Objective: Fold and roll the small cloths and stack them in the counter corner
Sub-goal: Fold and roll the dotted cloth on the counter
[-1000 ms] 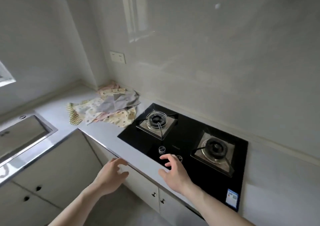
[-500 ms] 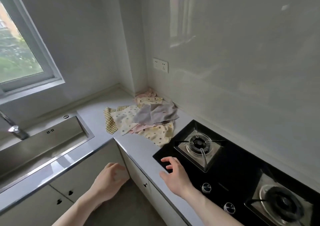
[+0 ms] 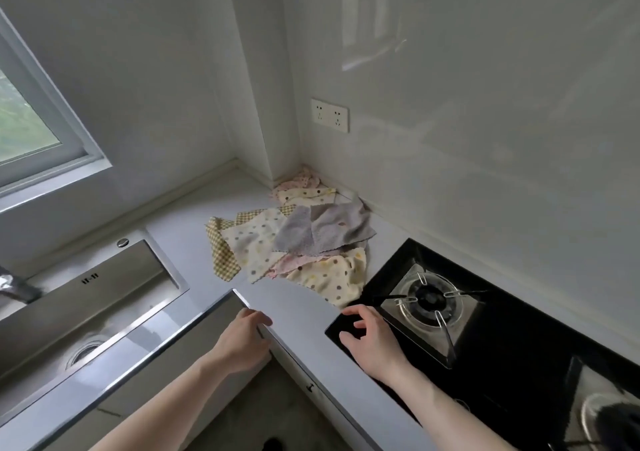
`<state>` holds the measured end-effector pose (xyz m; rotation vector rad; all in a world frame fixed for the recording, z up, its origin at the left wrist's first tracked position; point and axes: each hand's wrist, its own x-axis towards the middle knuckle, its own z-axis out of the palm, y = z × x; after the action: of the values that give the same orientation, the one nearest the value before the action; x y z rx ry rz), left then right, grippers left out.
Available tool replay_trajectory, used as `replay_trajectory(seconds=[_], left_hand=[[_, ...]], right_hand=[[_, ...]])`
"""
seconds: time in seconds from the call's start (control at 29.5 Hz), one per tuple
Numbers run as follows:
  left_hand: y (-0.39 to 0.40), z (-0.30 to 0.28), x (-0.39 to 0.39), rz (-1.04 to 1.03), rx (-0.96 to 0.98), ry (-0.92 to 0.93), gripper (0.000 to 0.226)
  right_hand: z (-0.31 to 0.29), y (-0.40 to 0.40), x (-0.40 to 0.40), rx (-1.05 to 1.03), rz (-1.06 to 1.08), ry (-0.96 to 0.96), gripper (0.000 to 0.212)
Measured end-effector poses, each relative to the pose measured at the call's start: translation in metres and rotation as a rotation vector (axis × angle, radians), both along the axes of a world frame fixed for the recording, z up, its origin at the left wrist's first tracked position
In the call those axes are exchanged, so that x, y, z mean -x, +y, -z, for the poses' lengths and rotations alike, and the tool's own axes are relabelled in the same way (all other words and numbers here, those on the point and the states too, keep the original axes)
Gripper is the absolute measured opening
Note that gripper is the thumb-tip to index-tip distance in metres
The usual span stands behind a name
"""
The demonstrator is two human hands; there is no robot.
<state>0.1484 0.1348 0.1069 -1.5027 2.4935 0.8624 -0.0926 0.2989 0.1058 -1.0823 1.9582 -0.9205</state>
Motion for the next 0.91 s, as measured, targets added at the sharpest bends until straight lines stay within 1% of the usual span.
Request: replay_trajectory(seconds=[0.14,0.27,0.44,0.54,0.61,0.71,0.85,0.91], left_hand=[[-0.054,0.022,0.018,0.068,-0.024,-0.066,0.036],[-0.096,0.049,0.044,0.233,-0.03,-0.135,0.038],[-0.137,0.068,0.068,0.422,-0.002,-0.179,0.046],[-0.174,0.075,0.06,0.454,0.0,-0.228,0.048],[-0.203,0.084,0.048,0.455,-0.002,-0.282,0.05],[-0.239,0.099,0.025,0.51,-0.009,-0.364,0.055],[-0.254,0.109,0.01,0.529,0.006,-0.3,0.069],[-0.261,0.108,0.009,0.524,0.001,-0.253,0.07]], right_hand=[[0.006,-0.013,0.005,-0.034,0.08,0.003,0.034],[0.014,-0.037,0.002,-0.066,0.186,0.031,0.028],[0.026,-0.07,-0.02,-0.138,0.344,0.027,0.029],[0.03,-0.095,-0.047,-0.187,0.405,0.025,0.031],[0.03,-0.112,-0.065,-0.184,0.425,0.041,0.031],[0.025,-0.133,-0.089,-0.182,0.462,0.055,0.029],[0.02,-0.143,-0.118,-0.173,0.506,0.043,0.028],[0.018,-0.143,-0.129,-0.18,0.52,0.026,0.025]])
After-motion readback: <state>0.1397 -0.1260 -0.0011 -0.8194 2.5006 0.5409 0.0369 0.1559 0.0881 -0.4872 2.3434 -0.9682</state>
